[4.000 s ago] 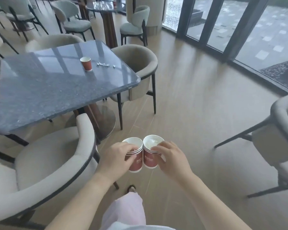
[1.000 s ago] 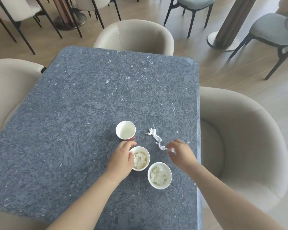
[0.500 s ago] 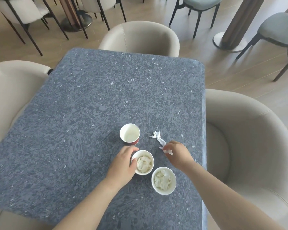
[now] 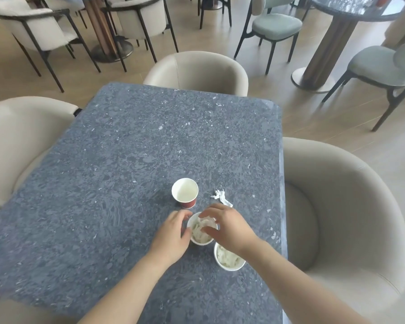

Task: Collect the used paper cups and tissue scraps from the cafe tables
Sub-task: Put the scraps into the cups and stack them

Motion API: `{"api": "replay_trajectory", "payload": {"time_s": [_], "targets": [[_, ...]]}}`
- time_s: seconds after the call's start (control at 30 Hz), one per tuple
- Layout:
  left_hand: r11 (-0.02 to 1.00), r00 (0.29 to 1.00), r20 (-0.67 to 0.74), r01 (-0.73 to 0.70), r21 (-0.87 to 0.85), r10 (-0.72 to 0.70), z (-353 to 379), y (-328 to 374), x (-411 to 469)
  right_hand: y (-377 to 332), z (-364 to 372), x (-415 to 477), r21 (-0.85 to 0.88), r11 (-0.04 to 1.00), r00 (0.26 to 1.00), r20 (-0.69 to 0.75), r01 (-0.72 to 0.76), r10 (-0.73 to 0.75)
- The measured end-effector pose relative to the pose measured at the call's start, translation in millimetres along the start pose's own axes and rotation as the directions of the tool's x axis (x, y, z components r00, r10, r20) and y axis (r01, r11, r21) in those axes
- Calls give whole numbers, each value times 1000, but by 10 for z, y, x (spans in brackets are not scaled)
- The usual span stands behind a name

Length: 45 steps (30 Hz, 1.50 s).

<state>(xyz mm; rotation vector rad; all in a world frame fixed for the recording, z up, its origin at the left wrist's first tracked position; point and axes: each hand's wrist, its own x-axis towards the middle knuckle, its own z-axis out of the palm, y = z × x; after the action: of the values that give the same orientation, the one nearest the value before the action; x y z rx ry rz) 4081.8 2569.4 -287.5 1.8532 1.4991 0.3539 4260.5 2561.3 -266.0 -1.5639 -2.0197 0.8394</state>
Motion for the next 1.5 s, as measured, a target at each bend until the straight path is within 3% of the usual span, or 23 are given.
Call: {"api": "replay_trajectory", "payload": {"time_s": [0.17,0.4,0.53,0.67,1.1,1.33,1.5], "targets": [[996,998,-14,-62,67,63,-98,-18,81,58,-48,-20,-24,999,999,-46,-21,20],[972,972,-143,-160,174,186,-317,32,450,228,-164,115,-53,994,993,-81,-95,90],[944,974,-82,-181,275,211,-348,29,655,353,-174,256,-64,986,985,-81,-155,149],[933,996,25,-91,349,87,-321,-23,830,514,-151,408,-109,970,976,-60,-215,210],[969,992,13,-126,215,126,-200,-183,974,968,135,842,-291,924,939,162,-247,302],[978,992,12,-127,167,127,-158,-207,907,1025,137,720,-217,923,929,123,-318,349],[976,992,23,-126,176,123,-148,-134,864,990,50,498,-96,934,937,19,-344,348]]}}
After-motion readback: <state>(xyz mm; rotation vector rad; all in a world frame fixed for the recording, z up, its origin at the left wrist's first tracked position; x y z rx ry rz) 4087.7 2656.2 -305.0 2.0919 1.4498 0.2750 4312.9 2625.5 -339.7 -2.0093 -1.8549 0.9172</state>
